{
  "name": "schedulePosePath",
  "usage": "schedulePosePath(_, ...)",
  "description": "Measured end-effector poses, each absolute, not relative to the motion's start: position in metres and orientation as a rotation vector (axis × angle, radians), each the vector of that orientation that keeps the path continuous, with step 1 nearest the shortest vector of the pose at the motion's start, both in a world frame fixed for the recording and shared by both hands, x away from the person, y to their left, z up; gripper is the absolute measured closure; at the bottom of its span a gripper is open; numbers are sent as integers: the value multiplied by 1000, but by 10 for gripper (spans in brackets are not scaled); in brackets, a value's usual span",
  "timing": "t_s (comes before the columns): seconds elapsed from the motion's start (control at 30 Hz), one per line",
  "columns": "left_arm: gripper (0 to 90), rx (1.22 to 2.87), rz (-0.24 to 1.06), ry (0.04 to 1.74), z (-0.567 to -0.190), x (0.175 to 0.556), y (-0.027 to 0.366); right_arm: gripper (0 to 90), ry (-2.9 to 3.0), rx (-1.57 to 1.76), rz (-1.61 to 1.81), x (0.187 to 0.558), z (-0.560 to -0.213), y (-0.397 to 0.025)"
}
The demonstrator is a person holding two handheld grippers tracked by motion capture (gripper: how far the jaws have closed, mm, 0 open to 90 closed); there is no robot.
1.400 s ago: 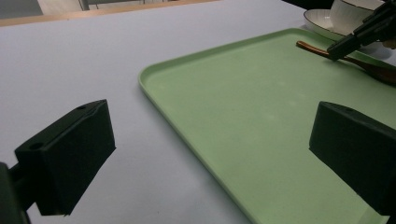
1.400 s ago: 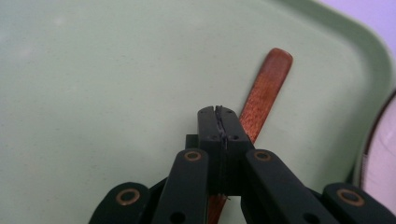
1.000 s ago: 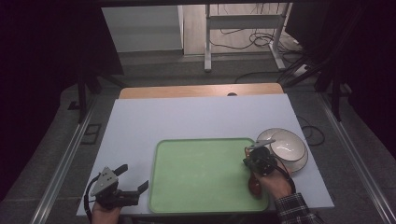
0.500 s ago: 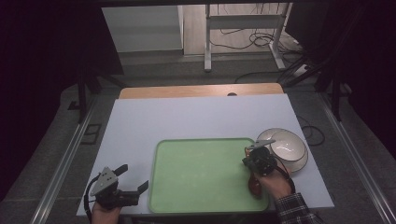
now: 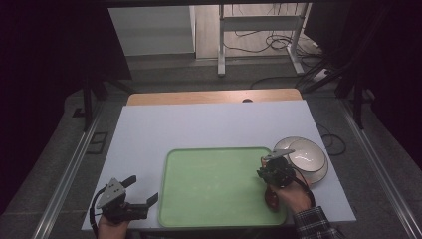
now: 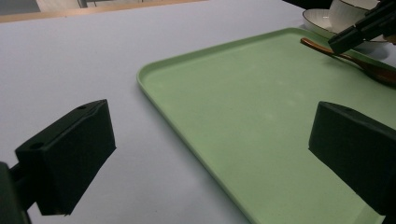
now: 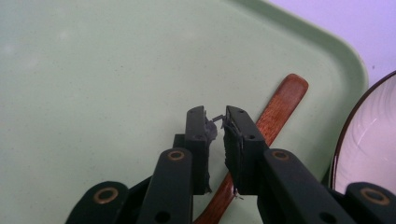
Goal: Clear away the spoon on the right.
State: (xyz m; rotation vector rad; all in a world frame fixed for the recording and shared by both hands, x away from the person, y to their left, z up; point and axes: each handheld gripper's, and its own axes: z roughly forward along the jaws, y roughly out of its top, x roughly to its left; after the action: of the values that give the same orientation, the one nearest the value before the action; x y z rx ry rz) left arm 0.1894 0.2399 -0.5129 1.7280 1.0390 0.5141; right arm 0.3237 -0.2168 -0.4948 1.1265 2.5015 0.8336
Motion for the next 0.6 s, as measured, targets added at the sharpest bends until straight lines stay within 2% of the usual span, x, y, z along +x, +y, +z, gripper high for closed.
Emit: schedulePosePath(0.6,2,1730,516,1042,-513,190,240,724,2466,1099,898,316,-481,-220)
